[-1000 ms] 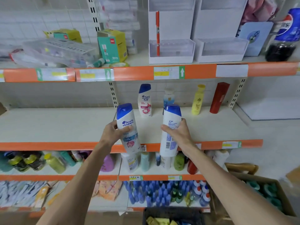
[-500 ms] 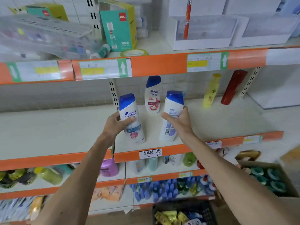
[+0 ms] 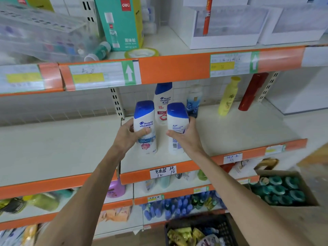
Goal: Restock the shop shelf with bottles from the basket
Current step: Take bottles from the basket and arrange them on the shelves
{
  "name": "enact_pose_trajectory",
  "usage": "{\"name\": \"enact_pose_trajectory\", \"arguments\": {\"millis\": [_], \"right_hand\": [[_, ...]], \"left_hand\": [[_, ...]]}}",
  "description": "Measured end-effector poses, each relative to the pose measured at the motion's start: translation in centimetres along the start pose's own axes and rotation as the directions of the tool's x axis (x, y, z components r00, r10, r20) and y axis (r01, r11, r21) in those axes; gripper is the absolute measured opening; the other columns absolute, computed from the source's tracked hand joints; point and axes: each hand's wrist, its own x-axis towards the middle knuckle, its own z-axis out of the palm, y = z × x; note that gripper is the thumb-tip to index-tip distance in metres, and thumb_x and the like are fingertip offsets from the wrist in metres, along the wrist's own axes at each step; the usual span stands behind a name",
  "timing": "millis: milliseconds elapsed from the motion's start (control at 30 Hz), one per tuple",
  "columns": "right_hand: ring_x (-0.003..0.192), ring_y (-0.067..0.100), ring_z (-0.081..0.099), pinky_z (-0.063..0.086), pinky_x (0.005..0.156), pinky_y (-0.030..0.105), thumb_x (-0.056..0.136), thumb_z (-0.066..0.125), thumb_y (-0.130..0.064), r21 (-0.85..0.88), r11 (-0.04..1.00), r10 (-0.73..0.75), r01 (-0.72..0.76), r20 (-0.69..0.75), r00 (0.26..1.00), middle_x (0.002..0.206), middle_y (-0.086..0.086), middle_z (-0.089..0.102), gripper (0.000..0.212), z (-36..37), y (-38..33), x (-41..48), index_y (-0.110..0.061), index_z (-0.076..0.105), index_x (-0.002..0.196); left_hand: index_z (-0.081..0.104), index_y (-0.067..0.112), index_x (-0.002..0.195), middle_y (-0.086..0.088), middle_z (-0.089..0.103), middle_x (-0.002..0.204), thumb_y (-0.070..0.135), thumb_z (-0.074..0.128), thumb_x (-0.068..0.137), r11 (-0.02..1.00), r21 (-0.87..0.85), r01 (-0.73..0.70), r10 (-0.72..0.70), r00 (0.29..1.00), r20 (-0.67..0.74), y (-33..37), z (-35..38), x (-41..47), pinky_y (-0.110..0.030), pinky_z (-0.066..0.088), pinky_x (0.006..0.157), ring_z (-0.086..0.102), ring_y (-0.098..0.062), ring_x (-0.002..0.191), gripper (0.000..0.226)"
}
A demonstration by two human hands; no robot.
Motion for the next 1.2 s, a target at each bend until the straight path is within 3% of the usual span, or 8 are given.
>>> {"name": "enact_pose_trajectory", "arguments": {"millis": [167,433,533,667,767,967,1067,1200], "right_hand": [[0.083,0.004,0.068,0.057,0.070,0.024,0.069,0.088,-0.021,-0.053,0.999,0.013,-0.014,-0.019,1.000,0.095,-0.011,0.069,0.058,-0.8,0.0,-0.9,-0.024,0.050,0.113],[0.102,0.015,0.067,0.057,0.087,0.034,0.070,0.077,-0.038,-0.138,0.988,0.095,-0.069,0.197,0.976,0.107,-0.001,0.071,0.040,-2.0,0.2,-0.4,-0.035,0.062,0.107],[0.095,0.014,0.069,0.055,0.079,0.024,0.077,0.075,-0.030,-0.125,0.989,0.098,-0.076,0.173,0.980,0.103,0.003,0.072,0.029,-1.9,0.1,-0.2,-0.029,0.063,0.104],[0.103,0.014,0.066,0.055,0.089,0.032,0.070,0.074,-0.041,-0.189,0.979,0.120,-0.073,0.252,0.960,0.113,0.003,0.066,0.045,-2.2,0.8,-0.1,-0.041,0.057,0.112],[0.110,0.017,0.062,0.053,0.097,0.044,0.069,0.074,-0.030,-0.241,0.969,0.148,-0.052,0.398,0.906,0.116,-0.002,0.065,0.059,-3.3,0.9,0.1,-0.042,0.049,0.121],[0.097,0.020,0.062,0.056,0.078,0.033,0.079,0.073,-0.008,-0.357,0.933,0.191,0.047,0.599,0.778,0.124,-0.001,0.057,0.089,-5.3,-0.6,0.7,-0.040,0.022,0.144],[0.087,0.017,0.065,0.056,0.072,0.032,0.074,0.080,-0.016,-0.391,0.917,0.176,0.086,0.587,0.790,0.121,-0.006,0.057,0.085,-5.2,-1.2,0.7,-0.035,0.029,0.139],[0.089,0.011,0.062,0.055,0.081,0.034,0.063,0.087,-0.039,-0.484,0.868,0.129,0.109,0.433,0.892,0.106,-0.006,0.057,0.080,-3.6,-1.0,-0.2,-0.027,0.032,0.120]], "left_hand": [[0.059,0.015,0.117,0.001,0.071,0.105,0.022,0.075,0.078,1.000,0.017,-0.023,0.022,1.000,0.021,-0.4,-0.5,-0.9,-0.019,0.055,0.067,0.069,-0.012,0.090,0.042],[0.058,0.014,0.117,0.000,0.070,0.105,0.020,0.074,0.079,1.000,0.013,-0.011,0.011,0.999,0.039,-0.1,-0.3,-1.3,-0.021,0.056,0.069,0.069,-0.013,0.092,0.041],[0.058,0.015,0.118,0.001,0.070,0.106,0.022,0.074,0.080,1.000,0.023,-0.008,0.008,0.999,0.034,-0.2,-0.2,-1.3,-0.024,0.056,0.071,0.069,-0.014,0.092,0.042],[0.057,0.016,0.118,0.004,0.069,0.103,0.021,0.073,0.080,1.000,0.015,-0.014,0.013,1.000,0.021,-0.1,0.0,-1.5,-0.017,0.055,0.064,0.068,-0.010,0.090,0.041],[0.054,0.019,0.118,0.007,0.068,0.102,0.020,0.075,0.079,0.999,0.036,-0.027,0.026,0.999,0.019,-0.1,0.3,-1.7,-0.015,0.055,0.061,0.067,-0.010,0.091,0.045],[0.050,0.020,0.121,0.004,0.067,0.105,0.019,0.078,0.076,0.996,0.090,-0.021,0.019,0.999,0.027,-0.3,0.3,-1.3,-0.018,0.055,0.064,0.065,-0.010,0.094,0.053],[0.051,0.017,0.122,0.004,0.067,0.104,0.016,0.077,0.076,0.994,0.111,-0.014,0.009,0.999,0.045,-0.1,0.1,-0.9,-0.017,0.055,0.064,0.065,-0.008,0.091,0.053],[0.053,0.018,0.122,0.001,0.067,0.108,0.020,0.079,0.074,0.992,0.124,-0.023,0.022,1.000,0.007,-0.8,0.0,-0.7,-0.025,0.057,0.072,0.066,-0.011,0.093,0.055]]}}
